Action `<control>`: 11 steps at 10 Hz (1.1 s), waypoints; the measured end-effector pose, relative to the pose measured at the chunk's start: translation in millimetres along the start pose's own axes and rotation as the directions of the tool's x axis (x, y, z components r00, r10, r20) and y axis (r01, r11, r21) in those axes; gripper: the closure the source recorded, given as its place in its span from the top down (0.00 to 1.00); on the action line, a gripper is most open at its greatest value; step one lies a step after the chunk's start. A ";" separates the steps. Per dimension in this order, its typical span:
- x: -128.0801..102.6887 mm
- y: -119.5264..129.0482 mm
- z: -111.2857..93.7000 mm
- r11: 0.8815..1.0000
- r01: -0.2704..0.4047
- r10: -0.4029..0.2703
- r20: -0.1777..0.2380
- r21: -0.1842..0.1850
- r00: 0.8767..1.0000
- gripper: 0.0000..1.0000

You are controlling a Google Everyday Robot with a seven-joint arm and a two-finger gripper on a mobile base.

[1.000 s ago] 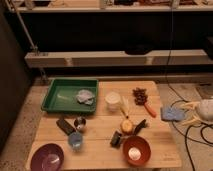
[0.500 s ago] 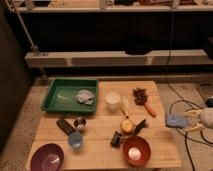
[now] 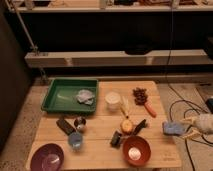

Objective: Place sponge in table surface

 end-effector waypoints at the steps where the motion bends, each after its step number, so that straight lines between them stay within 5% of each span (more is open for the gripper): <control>1: 2.3 0.0 4.2 1.000 -0.001 0.001 0.002 -0.008 1.000 0.00; 11: 7.1 0.6 48.9 0.995 -0.015 0.015 -0.002 -0.096 1.000 0.00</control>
